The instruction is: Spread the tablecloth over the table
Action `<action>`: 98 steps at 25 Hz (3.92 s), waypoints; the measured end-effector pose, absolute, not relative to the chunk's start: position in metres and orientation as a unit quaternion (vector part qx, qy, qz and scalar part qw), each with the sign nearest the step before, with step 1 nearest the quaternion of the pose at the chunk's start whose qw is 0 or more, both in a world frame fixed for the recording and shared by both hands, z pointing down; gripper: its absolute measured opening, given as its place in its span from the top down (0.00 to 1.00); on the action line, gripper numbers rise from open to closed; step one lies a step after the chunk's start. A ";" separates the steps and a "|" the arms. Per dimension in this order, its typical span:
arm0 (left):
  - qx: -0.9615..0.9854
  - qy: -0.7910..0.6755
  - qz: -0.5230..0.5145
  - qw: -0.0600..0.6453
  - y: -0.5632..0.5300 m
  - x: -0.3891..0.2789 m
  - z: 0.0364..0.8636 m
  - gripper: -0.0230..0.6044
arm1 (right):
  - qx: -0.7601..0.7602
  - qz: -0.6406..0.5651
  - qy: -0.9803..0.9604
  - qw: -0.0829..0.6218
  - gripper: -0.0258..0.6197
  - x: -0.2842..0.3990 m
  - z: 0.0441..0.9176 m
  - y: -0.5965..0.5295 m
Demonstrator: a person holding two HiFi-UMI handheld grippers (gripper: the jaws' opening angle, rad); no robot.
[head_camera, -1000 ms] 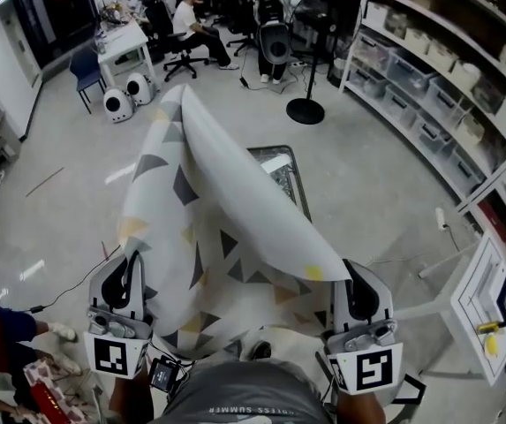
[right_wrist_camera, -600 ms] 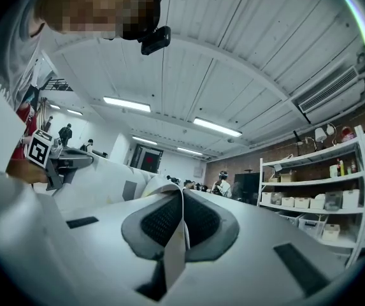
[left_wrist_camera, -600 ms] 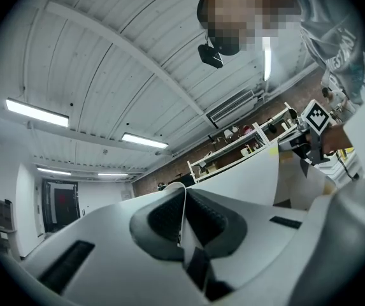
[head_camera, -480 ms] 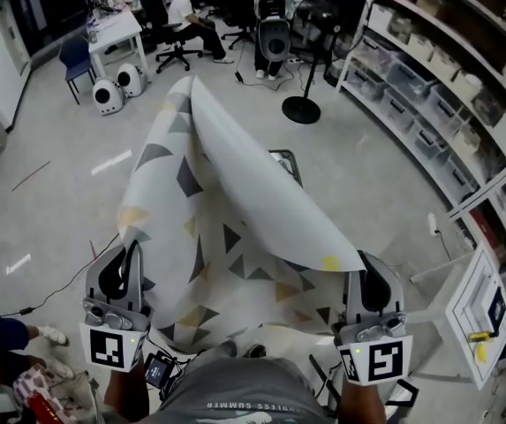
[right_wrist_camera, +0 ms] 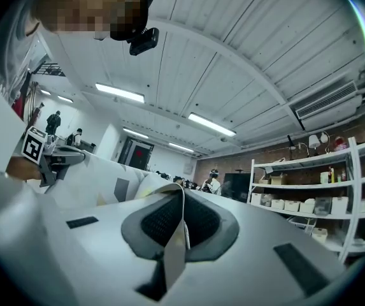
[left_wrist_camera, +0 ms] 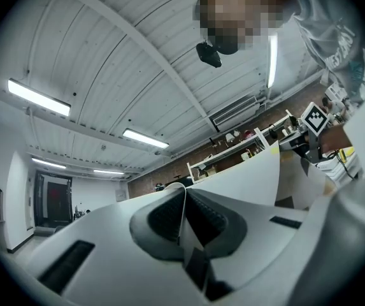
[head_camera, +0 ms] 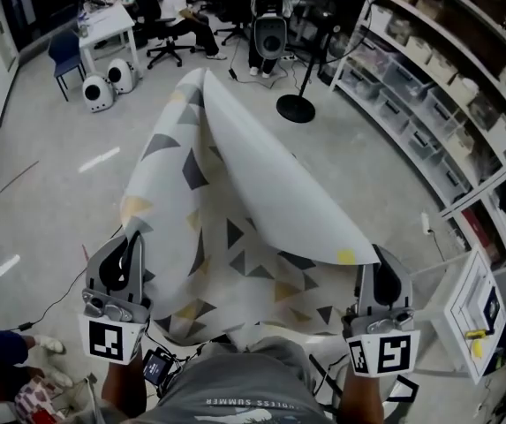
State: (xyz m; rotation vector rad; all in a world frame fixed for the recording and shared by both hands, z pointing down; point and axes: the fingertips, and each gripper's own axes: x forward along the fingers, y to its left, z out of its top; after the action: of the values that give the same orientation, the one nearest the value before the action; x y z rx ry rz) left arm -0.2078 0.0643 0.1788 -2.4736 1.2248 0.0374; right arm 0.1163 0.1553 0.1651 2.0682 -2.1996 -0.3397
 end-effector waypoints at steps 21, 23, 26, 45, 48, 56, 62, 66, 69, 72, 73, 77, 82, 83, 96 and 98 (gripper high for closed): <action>-0.860 0.489 -0.030 0.140 -0.015 -0.195 0.239 0.96 | 0.667 -0.051 -0.740 0.072 0.94 0.177 0.228 0.056; -0.858 0.495 -0.040 0.132 -0.025 -0.187 0.243 0.96 | 0.663 -0.038 -0.744 0.073 0.94 0.188 0.235 0.041; -0.854 0.503 -0.055 0.121 -0.041 -0.176 0.251 0.96 | 0.654 -0.022 -0.752 0.080 0.94 0.201 0.243 0.018; -0.846 0.517 -0.113 0.061 -0.151 -0.147 0.359 0.96 | 0.625 0.070 -0.767 0.130 0.94 0.230 0.365 -0.107; -0.842 0.523 -0.126 0.045 -0.159 -0.153 0.384 0.96 | 0.616 0.084 -0.770 0.144 0.94 0.227 0.388 -0.119; -0.826 0.535 -0.178 0.011 -0.192 -0.166 0.438 0.96 | 0.597 0.111 -0.778 0.163 0.94 0.238 0.432 -0.156; -0.812 0.547 -0.203 -0.023 -0.218 -0.179 0.498 0.96 | 0.588 0.134 -0.778 0.173 0.94 0.246 0.483 -0.174; -0.803 0.550 -0.225 -0.043 -0.233 -0.190 0.535 0.96 | 0.581 0.141 -0.780 0.184 0.94 0.248 0.509 -0.190; -0.795 0.553 -0.241 -0.063 -0.245 -0.199 0.562 0.96 | 0.573 0.145 -0.782 0.197 0.94 0.247 0.527 -0.203; -0.783 0.557 -0.263 -0.085 -0.259 -0.208 0.589 0.96 | 0.563 0.151 -0.785 0.211 0.94 0.246 0.546 -0.217; -0.779 0.557 -0.271 -0.092 -0.263 -0.211 0.598 0.96 | 0.559 0.153 -0.786 0.216 0.94 0.246 0.552 -0.220; -0.767 0.557 -0.298 -0.112 -0.267 -0.224 0.635 0.96 | 0.552 0.167 -0.783 0.235 0.94 0.243 0.579 -0.225; -0.737 0.591 -0.279 -0.176 -0.258 -0.265 0.674 0.96 | 0.565 0.203 -0.765 0.233 0.94 0.252 0.609 -0.216; -0.729 0.597 -0.275 -0.192 -0.259 -0.271 0.684 0.96 | 0.567 0.211 -0.761 0.234 0.94 0.257 0.616 -0.218; -0.651 0.610 -0.311 -0.326 -0.260 -0.306 0.787 0.96 | 0.600 0.303 -0.689 0.272 0.92 0.318 0.700 -0.234; -0.647 0.605 -0.323 -0.332 -0.259 -0.308 0.795 0.96 | 0.598 0.327 -0.672 0.290 0.91 0.329 0.727 -0.235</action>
State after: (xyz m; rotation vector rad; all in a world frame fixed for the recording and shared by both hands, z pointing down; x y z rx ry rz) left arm -0.3076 -0.2591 0.7948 -2.6198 2.4515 -1.3086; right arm 0.3287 -0.2355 0.7270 1.5957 -1.7923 0.8728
